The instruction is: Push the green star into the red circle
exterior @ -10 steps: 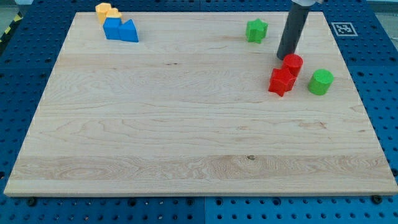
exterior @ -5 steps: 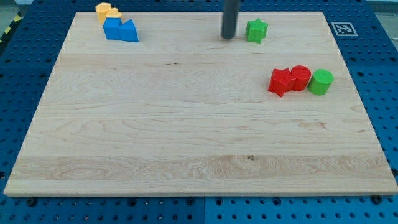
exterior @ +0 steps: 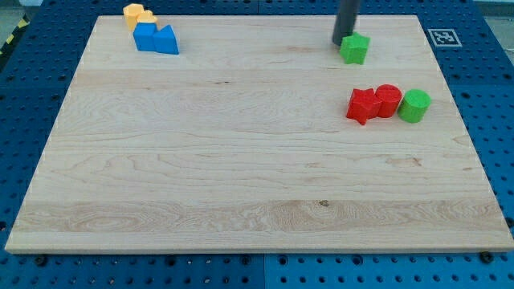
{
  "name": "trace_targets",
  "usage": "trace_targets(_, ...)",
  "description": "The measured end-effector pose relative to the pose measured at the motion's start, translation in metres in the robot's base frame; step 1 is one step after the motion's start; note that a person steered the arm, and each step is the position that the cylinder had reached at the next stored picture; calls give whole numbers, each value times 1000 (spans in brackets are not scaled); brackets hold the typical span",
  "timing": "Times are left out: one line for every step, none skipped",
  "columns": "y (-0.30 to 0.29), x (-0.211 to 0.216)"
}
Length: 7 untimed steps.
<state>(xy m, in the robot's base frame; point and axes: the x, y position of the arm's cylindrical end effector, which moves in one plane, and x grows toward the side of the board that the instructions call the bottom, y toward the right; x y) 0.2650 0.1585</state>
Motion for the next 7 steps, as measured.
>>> trace_targets(20, 26)
trace_targets(28, 58)
trace_targets(32, 87)
trace_targets(38, 94)
trace_targets(47, 106)
trace_targets(52, 114)
trace_targets(52, 108)
